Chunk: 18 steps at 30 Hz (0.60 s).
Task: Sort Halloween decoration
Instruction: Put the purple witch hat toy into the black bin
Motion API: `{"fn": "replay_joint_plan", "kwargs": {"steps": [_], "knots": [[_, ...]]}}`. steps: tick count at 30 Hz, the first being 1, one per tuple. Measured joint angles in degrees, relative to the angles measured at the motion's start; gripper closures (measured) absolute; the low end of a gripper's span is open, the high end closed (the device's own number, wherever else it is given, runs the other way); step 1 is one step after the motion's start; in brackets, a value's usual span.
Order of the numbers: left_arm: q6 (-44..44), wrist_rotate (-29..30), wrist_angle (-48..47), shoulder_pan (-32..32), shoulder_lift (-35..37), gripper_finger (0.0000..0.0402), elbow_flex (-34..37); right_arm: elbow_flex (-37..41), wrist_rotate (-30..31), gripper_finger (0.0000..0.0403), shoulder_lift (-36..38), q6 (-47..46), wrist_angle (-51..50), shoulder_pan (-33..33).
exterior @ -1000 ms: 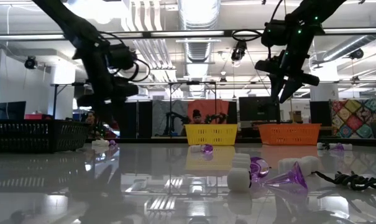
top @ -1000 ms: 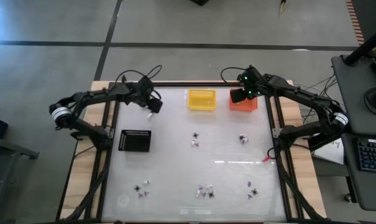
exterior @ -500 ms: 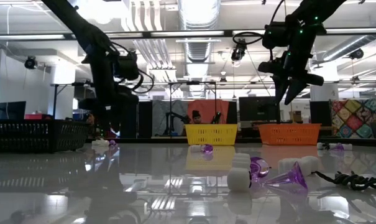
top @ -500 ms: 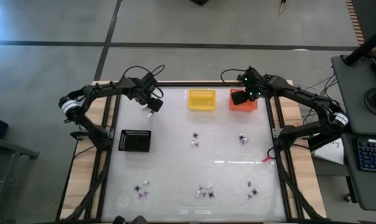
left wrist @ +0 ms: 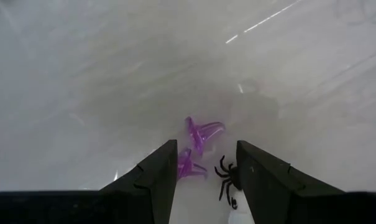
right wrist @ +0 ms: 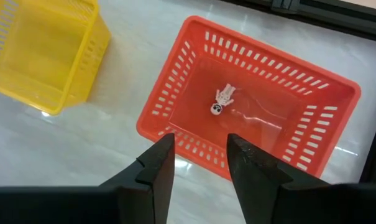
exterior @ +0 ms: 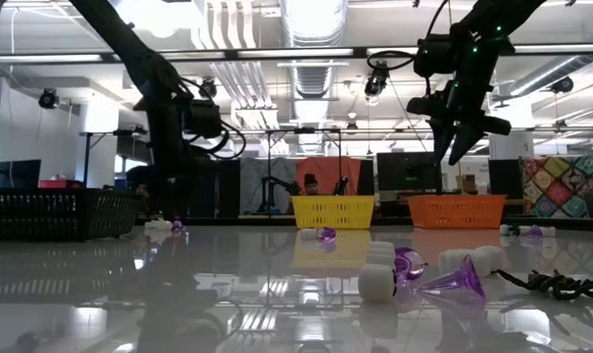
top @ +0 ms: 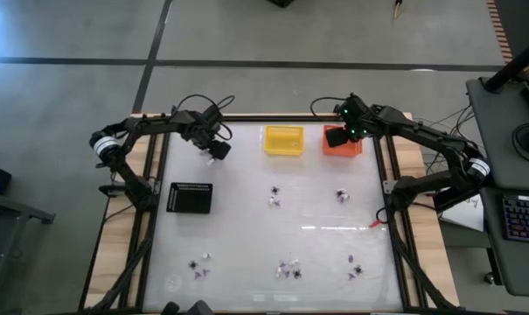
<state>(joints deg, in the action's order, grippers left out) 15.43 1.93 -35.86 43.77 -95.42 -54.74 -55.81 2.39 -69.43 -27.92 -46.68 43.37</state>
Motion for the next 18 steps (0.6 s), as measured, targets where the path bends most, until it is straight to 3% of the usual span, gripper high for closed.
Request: {"fn": "replay_joint_plan", "kwargs": {"steps": [8, 18], "knots": [[-1.21, -0.07, 0.53, 0.78, -1.50, 0.0261, 0.00, 0.00, 0.01, 0.0268, 0.00, -0.79, 0.07, 0.00], [-2.85, -1.14, 1.63, 0.79, -2.86, 0.0338, 0.00, 0.00, 0.06, 0.0268, 0.00, -1.65, 0.09, -0.01]]}}
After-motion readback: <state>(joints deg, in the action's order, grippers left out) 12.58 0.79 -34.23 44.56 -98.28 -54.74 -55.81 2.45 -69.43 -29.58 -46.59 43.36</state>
